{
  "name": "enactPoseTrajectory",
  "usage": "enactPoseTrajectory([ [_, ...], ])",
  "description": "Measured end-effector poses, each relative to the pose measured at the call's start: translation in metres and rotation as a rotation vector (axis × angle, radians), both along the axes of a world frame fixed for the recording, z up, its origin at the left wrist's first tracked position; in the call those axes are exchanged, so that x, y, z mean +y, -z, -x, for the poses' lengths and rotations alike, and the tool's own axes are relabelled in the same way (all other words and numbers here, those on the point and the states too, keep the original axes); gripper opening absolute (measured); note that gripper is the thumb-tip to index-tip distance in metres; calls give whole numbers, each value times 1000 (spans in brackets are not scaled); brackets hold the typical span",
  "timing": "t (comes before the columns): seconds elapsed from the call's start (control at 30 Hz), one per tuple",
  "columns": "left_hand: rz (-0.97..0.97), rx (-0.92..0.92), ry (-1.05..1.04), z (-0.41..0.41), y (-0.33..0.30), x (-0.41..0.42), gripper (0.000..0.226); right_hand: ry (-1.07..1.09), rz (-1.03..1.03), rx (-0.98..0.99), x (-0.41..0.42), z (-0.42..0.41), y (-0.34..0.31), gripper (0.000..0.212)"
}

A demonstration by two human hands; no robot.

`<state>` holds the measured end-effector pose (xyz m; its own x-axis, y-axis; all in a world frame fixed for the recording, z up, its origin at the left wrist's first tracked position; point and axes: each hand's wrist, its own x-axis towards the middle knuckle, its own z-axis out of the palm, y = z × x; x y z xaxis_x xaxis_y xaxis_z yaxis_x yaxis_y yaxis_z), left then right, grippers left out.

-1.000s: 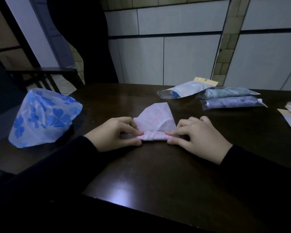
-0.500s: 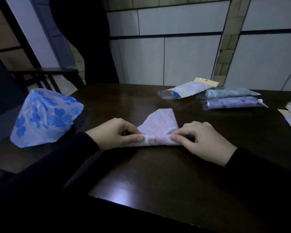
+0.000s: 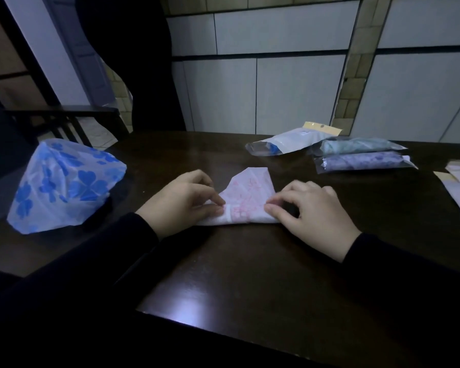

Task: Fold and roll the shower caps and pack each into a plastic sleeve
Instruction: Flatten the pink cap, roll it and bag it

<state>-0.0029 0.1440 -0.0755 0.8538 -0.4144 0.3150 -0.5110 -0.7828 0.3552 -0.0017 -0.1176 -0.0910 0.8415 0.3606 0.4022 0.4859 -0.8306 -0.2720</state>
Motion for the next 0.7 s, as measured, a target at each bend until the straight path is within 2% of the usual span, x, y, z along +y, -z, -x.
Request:
enactPoseTrajectory([
  [0.1, -19, -64, 43, 2, 1, -3, 15, -101, 54, -145, 3, 2, -2, 15],
  [0.17, -51, -75, 78, 2, 2, -3, 15, -147, 119, -176, 2, 3, -2, 14],
  [0.27, -58, -34, 116, 1, 3, 1, 19, -156, 164, -138, -2, 4, -2, 27],
  [0.33, -22, 26, 147, 2, 3, 4, 28, -167, 174, -124, -4, 6, -1, 43],
  [0.37, 0, 50, 154, 3, 3, 6, 34, -169, 183, -123, -4, 7, 0, 43],
  [0.47, 8, 43, 166, 1, 5, 8, 44, -155, 223, -108, -5, 6, -1, 30],
  [0.6, 0, 36, 162, -2, 3, 7, 40, -127, 165, -121, -9, 1, -4, 32],
  [0.7, -36, 40, 158, -2, 0, 6, 41, -144, 198, -181, -9, 2, -1, 26],
])
